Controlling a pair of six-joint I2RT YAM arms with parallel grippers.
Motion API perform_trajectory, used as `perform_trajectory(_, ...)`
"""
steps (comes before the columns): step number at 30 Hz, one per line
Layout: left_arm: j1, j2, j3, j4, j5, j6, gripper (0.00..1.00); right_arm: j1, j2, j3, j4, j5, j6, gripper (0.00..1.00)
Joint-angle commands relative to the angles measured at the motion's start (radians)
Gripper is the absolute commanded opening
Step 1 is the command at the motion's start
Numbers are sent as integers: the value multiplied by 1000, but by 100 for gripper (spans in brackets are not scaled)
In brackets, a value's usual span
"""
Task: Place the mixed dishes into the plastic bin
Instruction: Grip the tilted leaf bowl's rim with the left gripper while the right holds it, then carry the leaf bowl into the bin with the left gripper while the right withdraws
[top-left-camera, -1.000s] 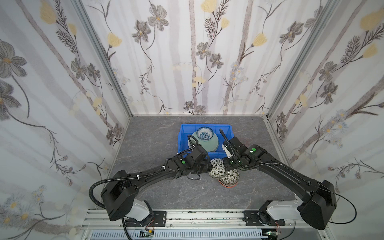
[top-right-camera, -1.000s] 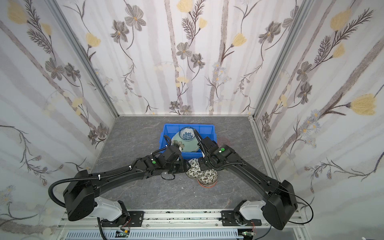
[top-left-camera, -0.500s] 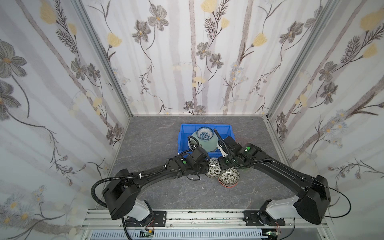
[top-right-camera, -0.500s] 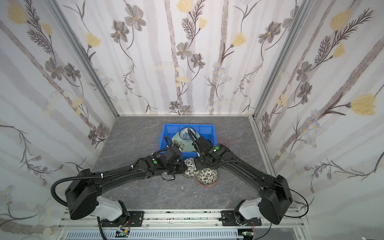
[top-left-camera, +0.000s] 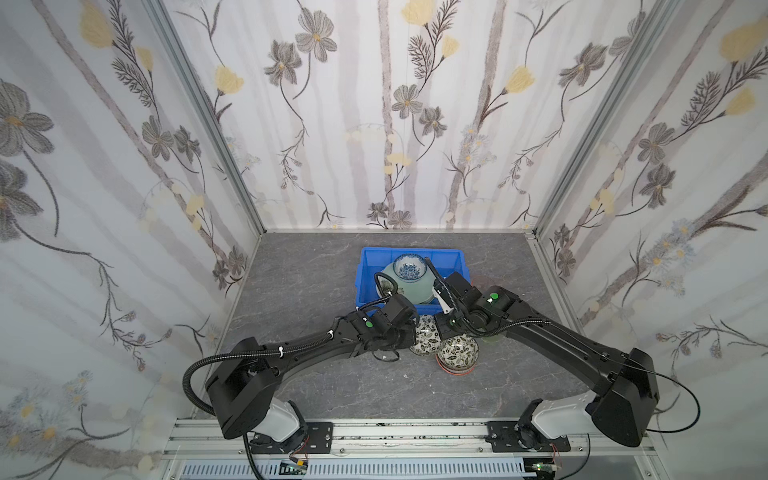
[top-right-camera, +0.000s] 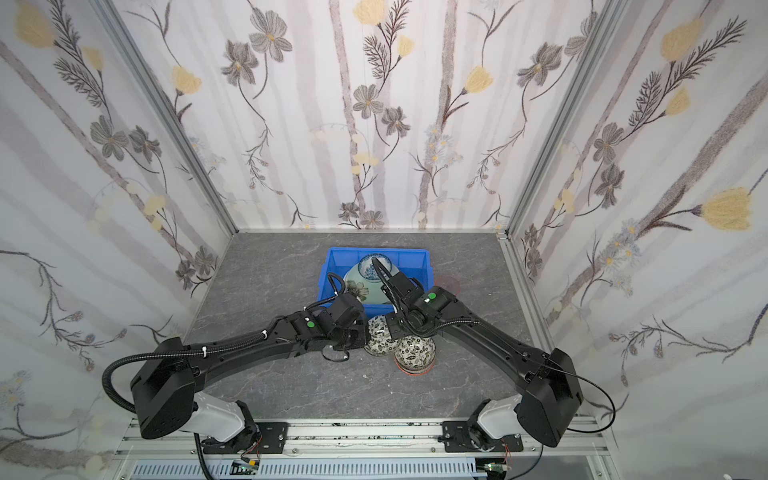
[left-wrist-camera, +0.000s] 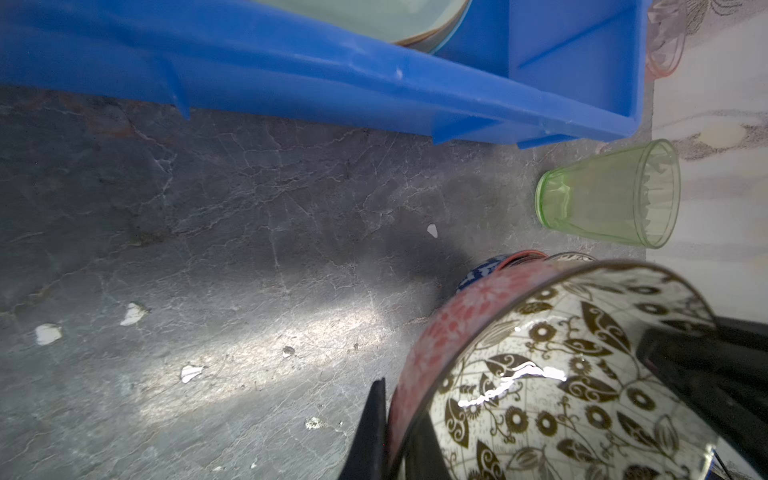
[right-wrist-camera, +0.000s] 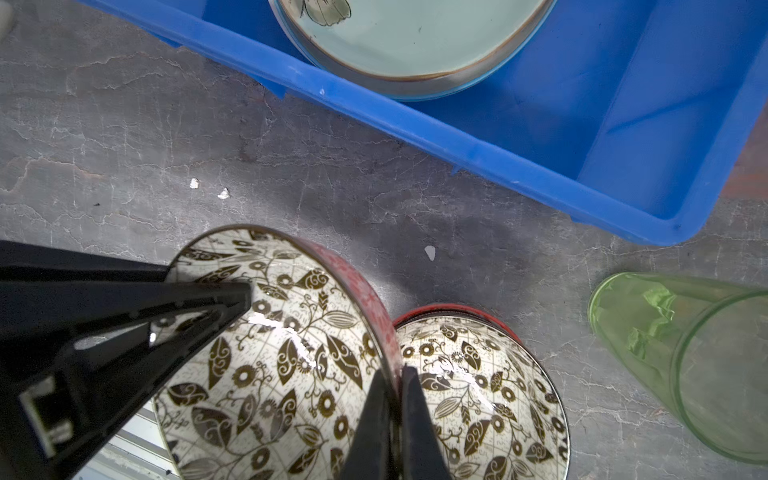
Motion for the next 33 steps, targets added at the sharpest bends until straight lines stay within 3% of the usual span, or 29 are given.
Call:
perform_trajectory(1,1,-11,13,-4,-28,0,0,2,-14,-2,80,-77,8,10)
perform_trajectory(6,4,-20,34,-58,-78,22,0,0,-47,-15,100,-98,15,30)
perform_trajectory(19,54,-35,118,-174,-131,106,0,-37,-251,-88,120,-122,50,62)
perform_trajectory(21,79,-29,140,-190,-132,130,0,-48,-301,-114,123,-136,59,70)
perform_trajectory(22,91,-21,153,-197,-130,142,0,-50,-322,-124,124,-138,64,78)
perform_trajectory(23,107,-12,170,-204,-129,159,0,-53,-344,-137,123,-137,70,94)
perform_trajectory(24,122,1,188,-212,-131,175,0,-54,-363,-149,124,-134,79,99)
perform_trajectory(33,274,187,437,-255,-89,308,0,-71,-503,-262,122,-85,135,100)
